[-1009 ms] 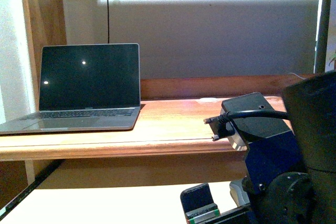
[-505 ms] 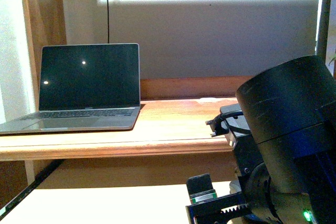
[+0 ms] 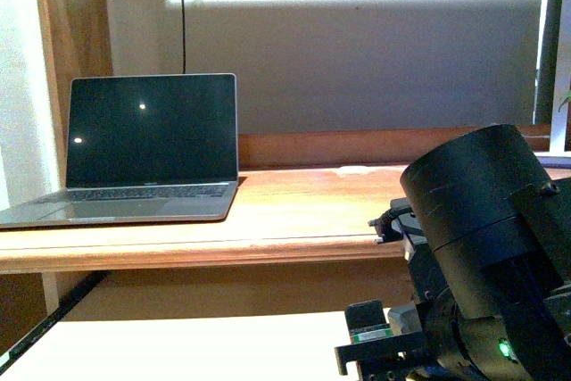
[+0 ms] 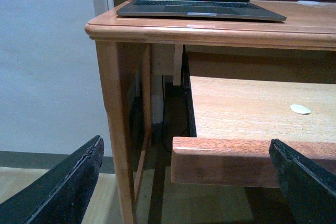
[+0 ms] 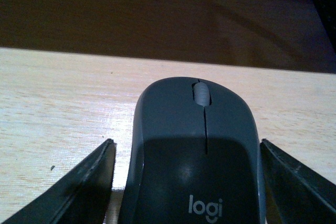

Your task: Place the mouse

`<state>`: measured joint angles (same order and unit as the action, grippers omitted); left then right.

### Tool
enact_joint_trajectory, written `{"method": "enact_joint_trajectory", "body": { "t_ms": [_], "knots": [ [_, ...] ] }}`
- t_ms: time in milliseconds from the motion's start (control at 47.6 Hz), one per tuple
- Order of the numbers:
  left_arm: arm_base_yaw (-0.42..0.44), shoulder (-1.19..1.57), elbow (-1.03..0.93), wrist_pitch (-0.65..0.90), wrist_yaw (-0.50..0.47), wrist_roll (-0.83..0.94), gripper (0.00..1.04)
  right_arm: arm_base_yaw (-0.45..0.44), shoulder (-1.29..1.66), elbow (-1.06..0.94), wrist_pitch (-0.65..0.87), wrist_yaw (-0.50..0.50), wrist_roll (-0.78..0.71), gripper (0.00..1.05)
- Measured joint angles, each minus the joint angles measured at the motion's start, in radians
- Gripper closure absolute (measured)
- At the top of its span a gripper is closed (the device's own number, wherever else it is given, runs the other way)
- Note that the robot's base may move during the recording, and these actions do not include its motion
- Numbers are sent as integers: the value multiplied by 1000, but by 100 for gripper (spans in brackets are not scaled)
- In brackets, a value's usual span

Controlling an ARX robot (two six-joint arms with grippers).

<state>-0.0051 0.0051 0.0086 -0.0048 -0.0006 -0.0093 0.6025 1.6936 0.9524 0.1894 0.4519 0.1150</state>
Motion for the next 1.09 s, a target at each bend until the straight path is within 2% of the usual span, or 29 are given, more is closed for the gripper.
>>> {"method": "enact_joint_trajectory", "body": {
  "t_ms": [105,168,315,484,736,862,1093],
  "knots": [
    [0,0,0,0,0,0,8,-6,-6,0,0,-8,16,44],
    [0,0,0,0,0,0,8,-9,-26,-5,-1,-8,17,48],
    [0,0,0,0,0,0,8,-38,-181,-10,-31,-39,-23,49],
    [0,0,0,0,0,0,8,-47,-198,141,-117,-53,-23,49],
    [0,0,0,0,0,0,8,13,18,500,-261,-14,10,49],
    [0,0,0,0,0,0,8,24,225,768,-361,42,27,49],
    [0,0,0,0,0,0,8,31,426,1035,-449,103,30,49]
  ]
}}
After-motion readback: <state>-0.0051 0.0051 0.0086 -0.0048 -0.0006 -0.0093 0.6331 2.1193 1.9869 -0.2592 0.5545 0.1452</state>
